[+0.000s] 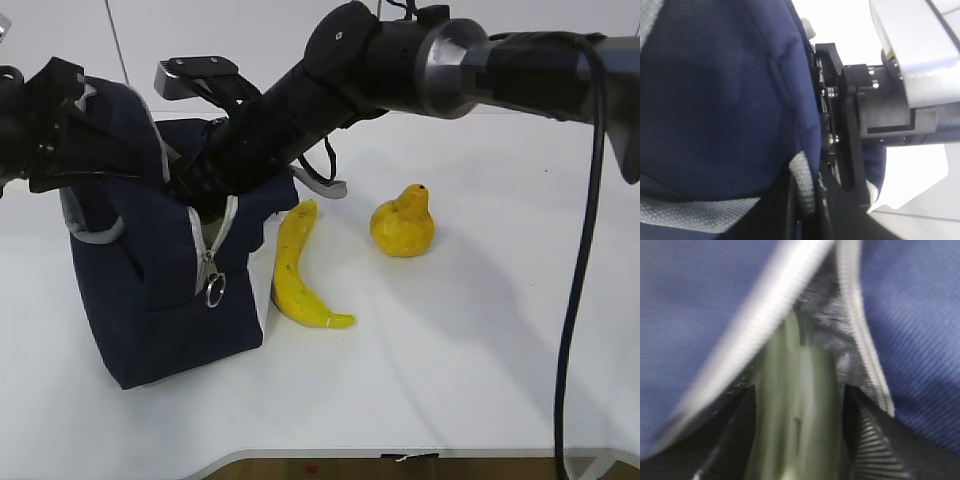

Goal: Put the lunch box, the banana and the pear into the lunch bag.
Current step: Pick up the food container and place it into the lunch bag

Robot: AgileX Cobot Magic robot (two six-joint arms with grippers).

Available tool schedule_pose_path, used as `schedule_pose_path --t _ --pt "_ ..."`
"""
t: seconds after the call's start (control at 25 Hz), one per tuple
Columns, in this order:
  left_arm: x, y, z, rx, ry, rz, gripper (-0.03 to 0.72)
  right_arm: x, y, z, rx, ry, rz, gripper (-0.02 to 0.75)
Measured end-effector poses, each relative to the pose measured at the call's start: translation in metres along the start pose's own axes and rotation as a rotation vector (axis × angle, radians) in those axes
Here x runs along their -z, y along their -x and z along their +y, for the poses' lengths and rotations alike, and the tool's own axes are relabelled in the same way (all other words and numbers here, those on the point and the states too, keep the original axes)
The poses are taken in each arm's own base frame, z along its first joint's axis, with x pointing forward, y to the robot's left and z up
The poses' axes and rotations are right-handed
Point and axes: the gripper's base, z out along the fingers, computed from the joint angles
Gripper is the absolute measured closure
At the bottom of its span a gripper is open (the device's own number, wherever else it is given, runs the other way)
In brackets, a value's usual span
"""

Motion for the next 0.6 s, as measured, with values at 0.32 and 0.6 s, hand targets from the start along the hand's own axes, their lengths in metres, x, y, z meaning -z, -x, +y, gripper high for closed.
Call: schedule_pose_path --t 0.32,0.6 --pt "0.0 -0.001 0.001 -0.019 0.015 0.009 0.668 0.001 0.0 0.005 0.0 0.051 0.015 0.28" --pt "0.0 -0.002 0.004 -0.054 0.041 0.025 0.668 0.02 0.018 0.017 0.105 0.106 0.05 0.274"
